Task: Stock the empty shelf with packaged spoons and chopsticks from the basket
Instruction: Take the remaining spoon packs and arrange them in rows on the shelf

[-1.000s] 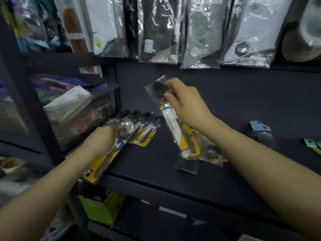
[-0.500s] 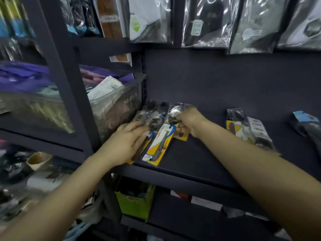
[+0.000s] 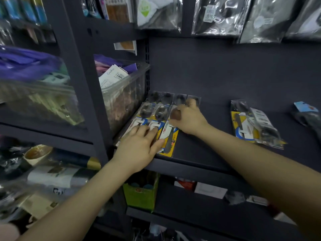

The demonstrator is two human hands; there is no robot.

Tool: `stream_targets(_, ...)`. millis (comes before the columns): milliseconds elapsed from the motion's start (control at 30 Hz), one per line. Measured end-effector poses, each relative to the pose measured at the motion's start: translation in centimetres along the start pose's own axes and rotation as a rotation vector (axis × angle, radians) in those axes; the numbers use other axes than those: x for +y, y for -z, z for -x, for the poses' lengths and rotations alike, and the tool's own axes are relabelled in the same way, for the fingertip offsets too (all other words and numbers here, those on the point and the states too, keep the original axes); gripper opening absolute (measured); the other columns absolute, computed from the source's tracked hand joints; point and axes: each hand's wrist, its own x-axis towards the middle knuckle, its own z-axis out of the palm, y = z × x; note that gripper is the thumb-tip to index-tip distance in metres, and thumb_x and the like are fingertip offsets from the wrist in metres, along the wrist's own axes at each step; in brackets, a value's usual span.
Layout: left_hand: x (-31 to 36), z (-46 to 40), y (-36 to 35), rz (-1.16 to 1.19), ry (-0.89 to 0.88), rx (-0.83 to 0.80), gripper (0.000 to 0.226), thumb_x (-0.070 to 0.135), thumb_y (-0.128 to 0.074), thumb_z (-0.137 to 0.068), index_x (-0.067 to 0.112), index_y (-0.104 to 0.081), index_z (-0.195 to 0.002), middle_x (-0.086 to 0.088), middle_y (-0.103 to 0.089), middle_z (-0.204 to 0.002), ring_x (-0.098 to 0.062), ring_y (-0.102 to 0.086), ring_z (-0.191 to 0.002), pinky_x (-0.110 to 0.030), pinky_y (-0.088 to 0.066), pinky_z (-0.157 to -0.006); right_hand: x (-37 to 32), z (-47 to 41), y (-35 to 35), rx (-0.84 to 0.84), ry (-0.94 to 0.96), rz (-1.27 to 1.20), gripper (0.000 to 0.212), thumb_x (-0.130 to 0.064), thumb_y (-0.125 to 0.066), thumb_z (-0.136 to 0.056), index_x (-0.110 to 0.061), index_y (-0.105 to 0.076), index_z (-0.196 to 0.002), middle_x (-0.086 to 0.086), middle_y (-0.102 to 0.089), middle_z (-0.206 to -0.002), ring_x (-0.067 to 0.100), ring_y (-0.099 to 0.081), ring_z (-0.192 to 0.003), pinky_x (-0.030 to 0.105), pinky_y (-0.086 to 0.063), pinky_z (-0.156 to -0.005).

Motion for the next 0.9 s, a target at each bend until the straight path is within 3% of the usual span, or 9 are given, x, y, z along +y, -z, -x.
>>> stream_targets(100, 0.0, -0.4, -0.3, 0.012, 0.023, -0.018, 0.09, 0.067, 0.002, -0.068, 0.023, -0.036, -0.138, -0.001, -0.041, -0.134, -0.023, -0.033, -0.127, -0.032, -0.029, -0.106, 0.1, 1.4, -0.5, -0.133, 0.089, 0.08, 0.062, -0.051, -0.051, -0.086, -0.01, -0.043, -0.132, 0.014, -0.027, -0.148, 0.033, -0.027, -0.137, 0.04, -0.03, -0.111)
stream_targets(233, -0.5, -0.5, 0.0, 0.092, 0.02, -0.035, 0.092, 0.07, -0.002, -0.066, 0.023, -0.038, -0.136, -0.001, -0.039, -0.137, -0.021, -0.033, -0.13, -0.031, -0.028, -0.106, -0.3, 2.8, -2.0, -0.206, 0.12, 0.212, 0.078, -0.061, -0.03, -0.09, -0.015, -0.009, -0.149, 0.007, -0.002, -0.159, 0.029, 0.003, -0.146, 0.042, -0.007, -0.119)
stream_targets(433, -1.1, -1.0, 0.5, 0.073, 0.069, -0.148, 0.095, 0.079, -0.005, -0.056, 0.038, -0.03, -0.138, 0.003, -0.015, -0.156, -0.031, -0.013, -0.142, -0.046, -0.012, -0.117, -0.5, 3.2, -1.8, -0.203, 0.105, 0.212, 0.073, -0.059, -0.017, -0.093, -0.016, -0.001, -0.15, 0.006, 0.011, -0.159, 0.025, 0.009, -0.147, 0.041, -0.001, -0.118)
stream_targets(533, -1.2, -0.8, 0.3, 0.025, 0.072, -0.174, 0.097, 0.082, -0.006, -0.054, 0.04, -0.02, -0.141, 0.003, -0.013, -0.157, -0.031, -0.012, -0.143, -0.045, -0.014, -0.117, 1.0, 2.4, -1.3, -0.114, 0.034, 0.114, 0.072, -0.055, -0.016, -0.095, -0.013, 0.002, -0.15, 0.008, 0.01, -0.159, 0.022, 0.007, -0.147, 0.039, -0.004, -0.119)
stream_targets(667, -0.7, -0.6, 0.3, 0.026, 0.077, -0.194, 0.099, 0.08, -0.005, -0.054, 0.037, -0.017, -0.142, 0.003, -0.012, -0.157, -0.031, -0.011, -0.143, -0.044, -0.016, -0.117, 2.6, 1.7, -1.5, -0.226, -0.007, 0.219, 0.072, -0.055, -0.01, -0.095, -0.009, 0.003, -0.149, 0.009, 0.006, -0.159, 0.021, 0.007, -0.147, 0.037, -0.001, -0.12)
stream_targets(767, -0.4, -0.9, 0.8, 0.068, 0.091, -0.178, 0.1, 0.08, -0.008, -0.053, 0.036, -0.022, -0.141, 0.002, -0.017, -0.155, -0.03, -0.012, -0.142, -0.042, -0.017, -0.117, 2.6, 1.4, -1.2, -0.263, 0.012, 0.162, 0.071, -0.055, -0.011, -0.095, -0.011, 0.0, -0.149, 0.007, 0.005, -0.159, 0.02, 0.006, -0.147, 0.038, -0.001, -0.121)
stream_targets(833, 0.2, -1.2, 1.2, 0.092, 0.055, -0.093, 0.097, 0.079, -0.01, -0.057, 0.032, -0.028, -0.14, 0.0, -0.024, -0.153, -0.028, -0.015, -0.141, -0.041, -0.018, -0.116, 3.6, 1.3, 0.1, -0.165, 0.013, 0.06, 0.068, -0.053, -0.017, -0.095, -0.011, -0.014, -0.149, 0.008, -0.01, -0.159, 0.022, -0.007, -0.147, 0.042, -0.011, -0.119)
stream_targets(900, 1.6, -1.8, 1.7, 0.114, -0.041, 0.018, 0.091, 0.074, -0.015, -0.064, 0.025, -0.036, -0.138, -0.003, -0.035, -0.148, -0.025, -0.024, -0.138, -0.037, -0.022, -0.115, 5.5, 1.6, 2.5, 0.022, -0.031, 0.131, 0.063, -0.049, -0.032, -0.095, -0.007, -0.029, -0.142, 0.014, -0.029, -0.152, 0.03, -0.025, -0.14, 0.043, -0.025, -0.114)
